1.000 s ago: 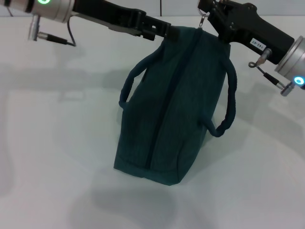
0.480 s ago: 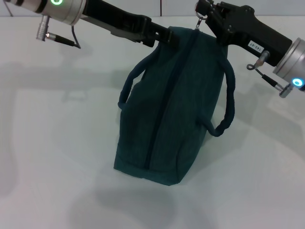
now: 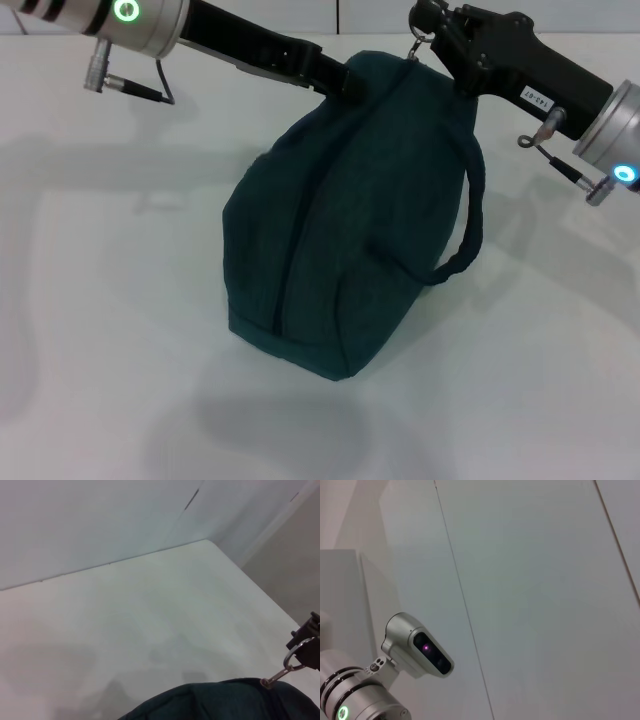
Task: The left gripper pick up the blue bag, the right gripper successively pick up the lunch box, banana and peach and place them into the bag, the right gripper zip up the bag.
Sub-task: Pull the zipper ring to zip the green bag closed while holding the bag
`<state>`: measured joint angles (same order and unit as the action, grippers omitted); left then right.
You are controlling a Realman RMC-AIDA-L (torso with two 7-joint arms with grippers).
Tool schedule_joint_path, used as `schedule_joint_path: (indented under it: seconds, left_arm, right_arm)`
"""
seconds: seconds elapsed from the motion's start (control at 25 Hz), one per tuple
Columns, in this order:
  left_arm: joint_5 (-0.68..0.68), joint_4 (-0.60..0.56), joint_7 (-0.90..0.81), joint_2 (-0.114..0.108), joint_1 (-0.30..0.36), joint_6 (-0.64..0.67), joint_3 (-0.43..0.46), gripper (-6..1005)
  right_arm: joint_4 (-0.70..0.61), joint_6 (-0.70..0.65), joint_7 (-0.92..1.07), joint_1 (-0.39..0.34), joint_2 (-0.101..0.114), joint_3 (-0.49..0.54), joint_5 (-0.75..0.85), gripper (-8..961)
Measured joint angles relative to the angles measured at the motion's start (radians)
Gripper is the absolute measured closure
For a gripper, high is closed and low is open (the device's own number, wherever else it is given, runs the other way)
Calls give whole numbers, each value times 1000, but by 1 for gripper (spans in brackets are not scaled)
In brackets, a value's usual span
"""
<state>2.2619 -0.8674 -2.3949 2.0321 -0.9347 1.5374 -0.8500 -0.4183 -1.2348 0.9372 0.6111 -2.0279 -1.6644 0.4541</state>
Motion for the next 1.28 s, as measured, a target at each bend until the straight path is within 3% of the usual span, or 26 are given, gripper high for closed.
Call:
schedule_joint_path:
  seconds: [0.12, 0.24, 0.44, 1.28]
  left_arm:
    - [3, 0, 1, -1, -5, 5, -3, 483]
    - [5, 1, 2, -2, -8, 7, -5, 713]
    - [1, -1, 19, -2, -8, 8, -5, 813]
    - [-141, 2, 98, -3, -9, 143, -19, 872]
  right_arm:
    - [0, 0, 0, 0, 0, 0, 0, 935]
    - [0, 1, 0, 0, 0, 0, 0, 935]
    - [0, 4, 0, 0, 0, 1, 0, 935]
    - [81, 169, 13, 1, 0, 0, -98, 929]
